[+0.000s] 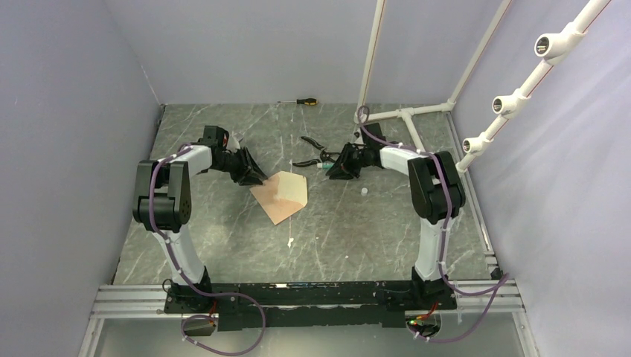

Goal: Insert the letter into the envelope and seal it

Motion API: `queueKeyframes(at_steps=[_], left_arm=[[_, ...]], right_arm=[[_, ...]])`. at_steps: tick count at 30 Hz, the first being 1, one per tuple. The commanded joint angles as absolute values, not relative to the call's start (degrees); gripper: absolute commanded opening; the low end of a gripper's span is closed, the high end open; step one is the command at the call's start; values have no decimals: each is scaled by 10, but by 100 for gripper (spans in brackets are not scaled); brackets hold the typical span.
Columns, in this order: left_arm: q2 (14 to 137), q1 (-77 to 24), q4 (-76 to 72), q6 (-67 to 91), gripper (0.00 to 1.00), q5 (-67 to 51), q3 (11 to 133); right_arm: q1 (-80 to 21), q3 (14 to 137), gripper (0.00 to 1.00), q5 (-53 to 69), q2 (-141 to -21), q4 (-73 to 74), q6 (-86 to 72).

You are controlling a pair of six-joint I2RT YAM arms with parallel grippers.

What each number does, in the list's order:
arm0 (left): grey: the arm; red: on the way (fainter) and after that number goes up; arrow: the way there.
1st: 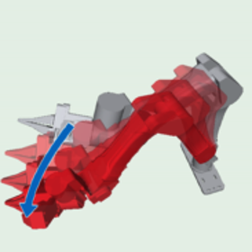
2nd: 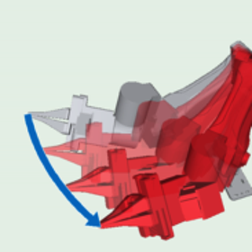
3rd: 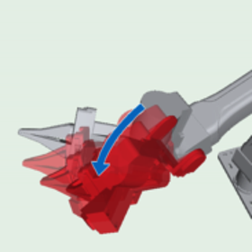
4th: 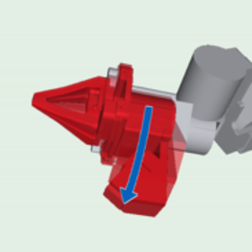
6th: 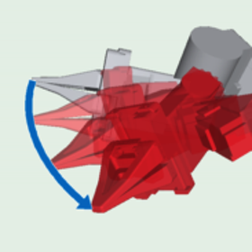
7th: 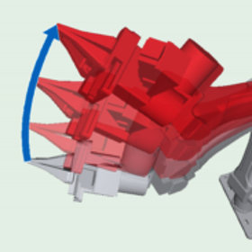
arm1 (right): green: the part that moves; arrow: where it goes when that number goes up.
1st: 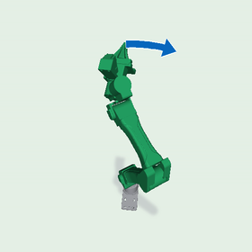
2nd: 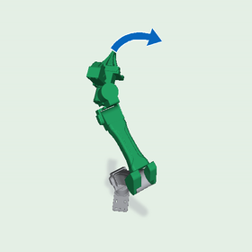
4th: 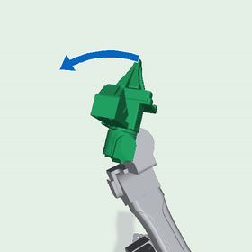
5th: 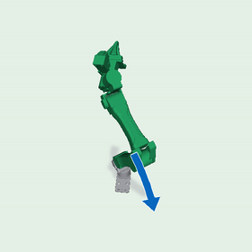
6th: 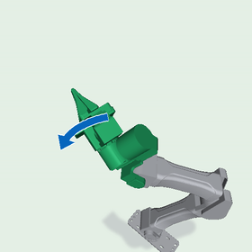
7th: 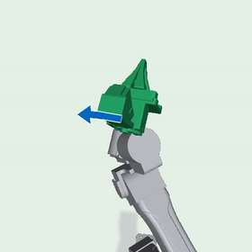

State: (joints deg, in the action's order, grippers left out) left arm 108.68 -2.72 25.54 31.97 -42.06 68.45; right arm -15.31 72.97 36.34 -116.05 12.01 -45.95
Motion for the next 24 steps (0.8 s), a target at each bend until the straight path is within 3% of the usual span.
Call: queueKeyframes(at_steps=[1,7,24], left_arm=[[1097,-31,251,314,34,-392,680],[1116,-32,264,319,30,-358,685],[1151,-40,309,331,14,-308,679]], right_arm=[[-207,761,24,321,-1155,157,-422],[-240,781,22,295,-1192,147,-433],[-268,851,15,388,-1270,162,-434]])
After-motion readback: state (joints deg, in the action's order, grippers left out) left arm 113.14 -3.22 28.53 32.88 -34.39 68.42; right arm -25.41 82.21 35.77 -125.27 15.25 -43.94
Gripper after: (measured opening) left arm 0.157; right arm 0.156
